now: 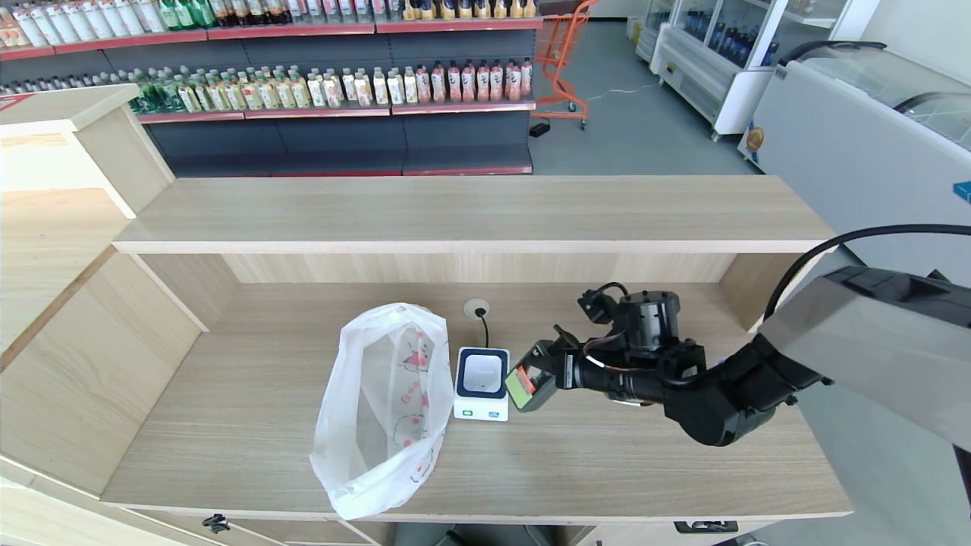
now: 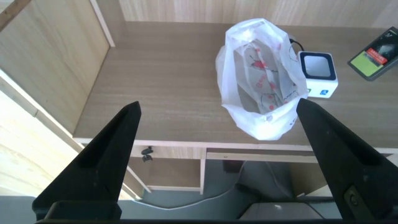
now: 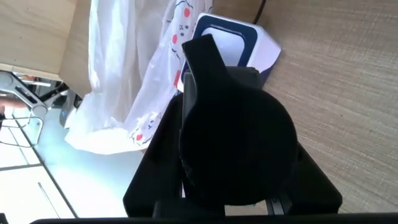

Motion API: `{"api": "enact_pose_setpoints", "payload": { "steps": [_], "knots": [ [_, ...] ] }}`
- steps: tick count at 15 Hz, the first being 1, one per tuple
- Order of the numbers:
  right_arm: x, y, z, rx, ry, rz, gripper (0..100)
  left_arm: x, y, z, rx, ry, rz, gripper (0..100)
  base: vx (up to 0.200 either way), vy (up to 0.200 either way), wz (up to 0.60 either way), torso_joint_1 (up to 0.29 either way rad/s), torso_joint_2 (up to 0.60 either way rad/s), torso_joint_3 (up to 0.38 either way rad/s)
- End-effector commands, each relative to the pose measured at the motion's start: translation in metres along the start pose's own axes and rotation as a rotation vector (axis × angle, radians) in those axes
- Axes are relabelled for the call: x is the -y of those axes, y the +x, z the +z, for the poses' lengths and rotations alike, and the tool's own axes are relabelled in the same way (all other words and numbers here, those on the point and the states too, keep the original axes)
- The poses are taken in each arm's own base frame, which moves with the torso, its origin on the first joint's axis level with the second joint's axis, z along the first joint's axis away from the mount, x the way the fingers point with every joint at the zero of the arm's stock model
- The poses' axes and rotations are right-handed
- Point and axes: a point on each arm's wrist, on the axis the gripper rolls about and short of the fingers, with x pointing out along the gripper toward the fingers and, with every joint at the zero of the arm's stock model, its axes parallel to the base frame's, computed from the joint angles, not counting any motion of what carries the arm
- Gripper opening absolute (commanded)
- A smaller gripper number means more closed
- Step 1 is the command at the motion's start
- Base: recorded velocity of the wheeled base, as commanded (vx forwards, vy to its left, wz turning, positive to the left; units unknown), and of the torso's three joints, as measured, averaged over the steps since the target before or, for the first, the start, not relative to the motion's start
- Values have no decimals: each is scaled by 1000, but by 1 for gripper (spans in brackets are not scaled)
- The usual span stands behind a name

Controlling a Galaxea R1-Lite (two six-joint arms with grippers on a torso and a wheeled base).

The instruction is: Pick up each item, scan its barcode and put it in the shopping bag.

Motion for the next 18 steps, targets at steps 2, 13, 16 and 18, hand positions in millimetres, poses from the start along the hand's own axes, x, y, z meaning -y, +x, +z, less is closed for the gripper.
{"api": "enact_pose_setpoints", "payload": {
  "steps": [2, 13, 16, 18],
  "knots": [
    [3, 11, -7, -14, 1, 5, 0, 0, 0, 0, 0, 0, 0, 100, 0, 0, 0, 0, 0, 0],
    [0, 44, -9, 12, -28, 22, 0, 0, 0, 0, 0, 0, 0, 100, 0, 0, 0, 0, 0, 0],
    [7, 45, -8, 14, -20, 13, 0, 0, 0, 0, 0, 0, 0, 100, 0, 0, 0, 0, 0, 0],
    [8, 49, -7, 22, -22, 15, 0, 0, 0, 0, 0, 1, 0, 100, 0, 0, 0, 0, 0, 0]
  ]
}}
